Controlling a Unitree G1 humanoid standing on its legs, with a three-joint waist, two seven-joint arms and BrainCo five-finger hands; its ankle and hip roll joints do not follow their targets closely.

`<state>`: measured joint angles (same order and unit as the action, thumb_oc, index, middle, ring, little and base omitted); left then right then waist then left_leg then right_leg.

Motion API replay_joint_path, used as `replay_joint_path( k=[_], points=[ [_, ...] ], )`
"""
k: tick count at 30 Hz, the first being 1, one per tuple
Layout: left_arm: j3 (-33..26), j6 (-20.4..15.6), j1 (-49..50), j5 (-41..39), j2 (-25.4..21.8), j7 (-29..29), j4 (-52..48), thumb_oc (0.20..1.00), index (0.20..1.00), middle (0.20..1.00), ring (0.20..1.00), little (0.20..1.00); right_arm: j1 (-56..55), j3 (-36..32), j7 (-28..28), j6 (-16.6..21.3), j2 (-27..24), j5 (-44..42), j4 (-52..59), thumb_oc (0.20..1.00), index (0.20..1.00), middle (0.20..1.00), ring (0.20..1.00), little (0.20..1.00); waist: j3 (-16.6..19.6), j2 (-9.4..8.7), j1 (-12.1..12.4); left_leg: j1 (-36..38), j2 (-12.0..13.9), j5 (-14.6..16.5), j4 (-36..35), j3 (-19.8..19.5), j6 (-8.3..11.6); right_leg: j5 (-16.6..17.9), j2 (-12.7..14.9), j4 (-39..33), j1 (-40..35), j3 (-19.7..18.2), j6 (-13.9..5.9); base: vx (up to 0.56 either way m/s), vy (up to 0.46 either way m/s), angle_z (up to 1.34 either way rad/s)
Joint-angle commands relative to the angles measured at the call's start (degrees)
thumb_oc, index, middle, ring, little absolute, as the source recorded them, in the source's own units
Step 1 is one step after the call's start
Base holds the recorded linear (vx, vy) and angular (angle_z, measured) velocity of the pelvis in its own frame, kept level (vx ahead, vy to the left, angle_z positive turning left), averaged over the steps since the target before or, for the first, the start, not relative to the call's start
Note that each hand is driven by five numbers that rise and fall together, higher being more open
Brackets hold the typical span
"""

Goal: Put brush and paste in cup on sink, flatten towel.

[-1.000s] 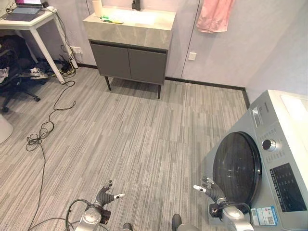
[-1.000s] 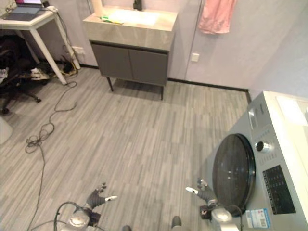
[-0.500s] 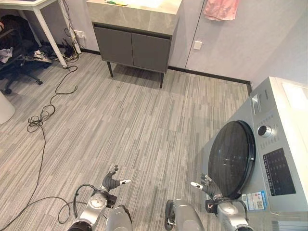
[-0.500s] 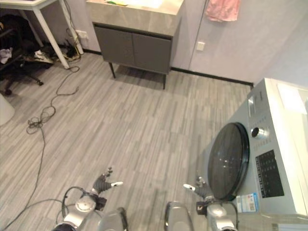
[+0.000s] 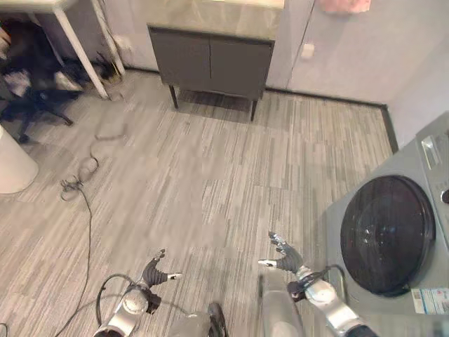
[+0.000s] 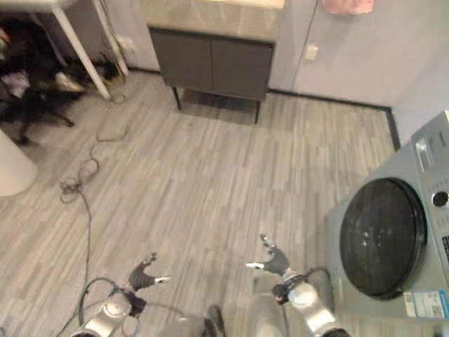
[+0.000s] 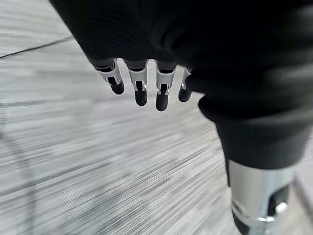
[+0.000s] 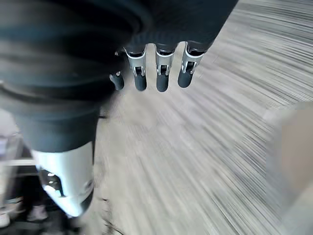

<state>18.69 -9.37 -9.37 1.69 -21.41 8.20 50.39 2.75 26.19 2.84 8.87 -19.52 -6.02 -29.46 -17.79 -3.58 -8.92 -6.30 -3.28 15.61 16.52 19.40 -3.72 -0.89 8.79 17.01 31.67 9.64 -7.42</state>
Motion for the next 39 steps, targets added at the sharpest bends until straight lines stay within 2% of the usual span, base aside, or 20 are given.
replay_joint_path(
  k=[1, 3, 5, 6, 7, 10, 12, 13, 14, 15, 17, 18, 21, 24, 26, 28, 29, 30, 31, 39],
  points=[
    [-0.15, -1.75, 1.22, -0.75, -0.02, 1.76, -5.24, 1.0, 1.0, 1.0, 1.0, 1.0, 4.9, -2.23, 1.41, 0.77, -3.84, 4.23, -4.85, 1.0, 1.0, 1.0, 1.0, 1.0, 1.28, 1.12, -0.06, 12.96, 0.09, -0.05, -6.32, -7.28, 2.84, 11.41, -0.08, -12.22, -6.19, -4.01, -3.25, 0.75, -0.144, 0.86],
    [1.28, -1.35, 0.15, 0.34, 1.51, 1.63, -3.06, 1.0, 1.0, 1.0, 1.0, 1.0, 3.64, -2.3, 1.66, 0.52, -4.79, 5.96, -4.71, 1.0, 1.0, 1.0, 1.0, 1.0, 2.63, 2.01, -1.73, 17.02, 0.97, -0.59, -7.3, -9.45, 4.39, 11.37, -2.9, -9.1, -7.8, -6.56, -2.01, 0.74, -0.218, 0.54],
    [0.98, -0.94, 0.17, -0.42, 2.69, 2.14, -0.84, 1.0, 1.0, 1.0, 1.0, 1.0, 2.53, -2.27, 1.0, 0.47, -5.53, 5.88, -3.77, 1.0, 1.0, 1.0, 1.0, 1.0, 4.69, 3.08, -2.3, 16.11, 2.97, -6.73, -2.48, -10.16, 7.04, 10.02, -6.07, -7.45, -9.36, -5.97, 0.09, 0.62, -0.374, 0.53],
    [1.51, -0.34, 0.04, -1.42, 3.63, 1.75, 0.26, 1.0, 1.0, 1.0, 1.0, 1.0, 1.46, -1.98, 0.43, 0.68, -6.34, 5.83, -3.49, 1.0, 1.0, 1.0, 1.0, 1.0, 5.3, 3.21, -2.34, 10.94, 6.48, -17.67, 12.47, -10.88, 10.16, 7.47, -8.43, -7.09, -13.16, -5.3, 3.26, 0.78, -0.705, 0.54],
    [2.67, -0.06, -0.74, -1.02, 3.73, 1.28, 0.61, 1.0, 1.0, 1.0, 1.0, 1.0, 1.68, -1.11, 0.89, 0.38, -7.06, 6.73, -4.05, 1.0, 1.0, 1.0, 1.0, 1.0, 4.12, 1.44, -0.52, 4.16, 9.28, -22.06, 27.84, -11.96, 10.62, 4.68, -9.65, -7.05, -17.4, -5.97, 6.41, 0.6, -0.606, 0.39],
    [3.09, -0.05, -1.36, -1.38, 3.59, 1.85, -0.08, 1.0, 1.0, 1.0, 1.0, 1.0, 2.03, -1.03, 1.79, 0.22, -8.03, 7.22, -3.57, 1.0, 1.0, 1.0, 1.0, 1.0, 3.13, -0.18, 1.29, -1.3, 8.55, -20.03, 34.19, -12.43, 8.83, 2.93, -10.15, -7.28, -20.5, -7.19, 7.89, 0.41, -0.304, 0.01],
    [3.61, -0.39, -2.36, -0.88, 3.92, 2.82, 1.25, 1.0, 1.0, 1.0, 1.0, 1.0, 2.09, -0.78, 3.51, 0.2, -8.45, 9.65, -5.17, 1.0, 1.0, 1.0, 1.0, 1.0, 3.35, -0.63, 2.62, -9.43, 8.76, -16.87, 26.77, -10.0, 7.75, 1.65, -10.33, -9.61, -25.1, -8.9, 7.27, 0.64, -0.104, -0.11],
    [3.41, -0.59, -1.97, -0.86, 3.36, 3.24, 0.65, 1.0, 1.0, 1.0, 1.0, 1.0, 1.5, -1.45, 3.91, 0.53, -8.49, 9.32, -5.43, 1.0, 1.0, 1.0, 1.0, 1.0, 3.95, -0.41, 3.21, -11.01, 10.03, -17.83, 14.99, -8.32, 7.8, 0.92, -10.18, -10.9, -27.45, -9.96, 6.35, 0.68, 0.151, -0.23],
    [2.31, -1.03, -1.19, -0.9, 2.95, 3.86, 0.46, 1.0, 1.0, 1.0, 1.0, 1.0, 1.51, -1.45, 4.12, 0.88, -8.11, 9.03, -6.02, 1.0, 1.0, 1.0, 1.0, 1.0, 4.3, 0.57, 4.52, -11.44, 8.3, -20.61, 0.48, -11.74, 7.52, 0.17, -11.09, -11.24, -28.54, -11.86, 5.65, 0.88, 0.307, -0.45],
    [1.2, -1.28, 0.48, -1.65, 2.56, 4.52, 0.34, 1.0, 1.0, 1.0, 1.0, 1.0, 2.18, -0.11, 3.97, 1.08, -7.25, 10.12, -7.2, 1.0, 1.0, 1.0, 1.0, 1.0, 4.19, 1.86, 6.97, -12.52, 7.17, -23.88, -11.08, -22.16, 7.67, -2.46, -12.63, -10.07, -31.05, -15.52, 5.49, 0.73, 0.292, -0.86],
    [0.74, -1.12, 1.39, -1.91, 2.44, 4.89, 0.61, 1.0, 1.0, 1.0, 1.0, 1.0, 3.0, 0.46, 4.0, 0.78, -6.18, 10.71, -9.16, 1.0, 1.0, 1.0, 1.0, 1.0, 4.21, 2.77, 7.44, -12.7, 8.39, -26.97, -14.76, -24.83, 9.01, -5.1, -13.53, -7.11, -32.39, -17.86, 5.48, 0.57, 0.181, -1.59],
    [0.01, -1.2, 2.67, -1.85, 1.84, 4.71, 0.17, 1.0, 1.0, 1.0, 1.0, 1.0, 3.09, 0.28, 3.72, 0.84, -6.0, 10.89, -8.25, 1.0, 1.0, 1.0, 1.0, 1.0, 4.46, 3.02, 7.12, -11.92, 8.59, -25.78, -12.56, -24.4, 8.59, -7.23, -13.63, -4.7, -32.25, -19.28, 5.22, 0.44, 0.181, -2.58],
    [-0.64, -1.35, 3.28, -1.61, 0.81, 5.01, -0.15, 1.0, 1.0, 1.0, 1.0, 1.0, 3.52, 0.36, 3.54, 0.83, -5.95, 11.47, -6.71, 1.0, 1.0, 1.0, 1.0, 1.0, 4.86, 3.3, 8.0, -12.97, 7.35, -24.86, -7.97, -23.92, 7.98, -8.49, -12.87, -1.77, -32.12, -20.29, 4.67, 0.29, 0.204, -2.11],
    [-0.06, -2.08, 3.78, 1.27, -0.28, 5.95, 0.98, 1.0, 1.0, 1.0, 1.0, 1.0, 4.42, -0.58, 4.65, 1.06, -4.64, 11.83, -7.35, 1.0, 1.0, 1.0, 1.0, 1.0, 6.58, 3.19, 8.14, -10.67, 5.44, -21.69, -7.22, -17.87, 5.99, -4.19, -8.07, -0.8, -31.9, -21.73, 0.36, 0.34, 0.274, -1.04],
    [0.05, -2.16, 3.82, 1.51, -0.53, 6.04, 0.74, 1.0, 1.0, 1.0, 1.0, 1.0, 4.44, -0.8, 4.55, 1.18, -4.72, 12.03, -6.7, 1.0, 1.0, 1.0, 1.0, 1.0, 6.78, 3.37, 8.26, -10.1, 5.28, -21.17, -7.48, -16.88, 5.74, -3.07, -7.41, -0.8, -31.41, -21.56, -0.11, 0.16, 0.156, -1.04],
    [0.02, -2.41, 3.67, 1.64, -0.83, 6.42, 0.57, 1.0, 1.0, 1.0, 1.0, 1.0, 5.11, -1.2, 4.75, 1.57, -4.61, 12.06, -5.98, 1.0, 1.0, 1.0, 1.0, 1.0, 6.74, 3.82, 8.77, -9.73, 5.39, -19.62, -7.0, -14.5, 5.4, -1.67, -5.52, -1.73, -30.08, -17.74, -0.3, 0.13, 0.197, -0.71],
    [0.19, -2.36, 3.36, 1.82, -0.96, 6.55, 0.48, 1.0, 1.0, 1.0, 1.0, 1.0, 6.05, -1.15, 5.0, 1.46, -4.29, 12.15, -5.78, 1.0, 1.0, 1.0, 1.0, 1.0, 6.45, 4.02, 9.15, -9.26, 5.62, -18.63, -6.75, -12.74, 5.48, -1.98, -3.81, -2.44, -29.4, -12.86, -0.35, 0.06, 0.133, -0.51],
    [0.18, -2.36, 3.32, 1.82, -0.95, 6.54, 0.49, 1.0, 1.0, 1.0, 1.0, 1.0, 6.08, -1.16, 5.0, 1.46, -4.29, 12.15, -5.79, 1.0, 1.0, 1.0, 1.0, 1.0, 6.54, 4.12, 9.2, -9.39, 5.75, -18.78, -6.84, -12.74, 5.51, -1.78, -3.94, -2.55, -29.26, -12.89, -0.32, 0.12, 0.163, -0.87],
    [-0.02, -2.26, 2.8, 2.57, -0.79, 7.01, 2.18, 1.0, 1.0, 1.0, 1.0, 1.0, 8.09, 0.03, 5.45, 1.22, -3.12, 13.38, -7.39, 1.0, 1.0, 1.0, 1.0, 1.0, 6.55, 4.43, 10.14, -7.58, 6.6, -17.9, -7.8, -9.55, 5.68, -1.86, -1.75, -4.51, -29.07, -4.1, -0.88, 0.12, 0.099, -0.76],
    [-0.39, -2.28, 3.32, 2.2, 1.08, 6.78, 3.39, 1.0, 1.0, 1.0, 1.0, 1.0, 4.88, -0.77, 5.15, 1.29, -4.85, 14.43, -4.4, 1.0, 1.0, 1.0, 1.0, 1.0, 7.14, 3.76, 9.53, -7.41, 5.54, -17.18, -7.96, -8.7, 6.08, -0.72, -1.52, -10.91, -31.47, -5.02, -1.2, 0.07, 0.004, -0.19]
  ],
)
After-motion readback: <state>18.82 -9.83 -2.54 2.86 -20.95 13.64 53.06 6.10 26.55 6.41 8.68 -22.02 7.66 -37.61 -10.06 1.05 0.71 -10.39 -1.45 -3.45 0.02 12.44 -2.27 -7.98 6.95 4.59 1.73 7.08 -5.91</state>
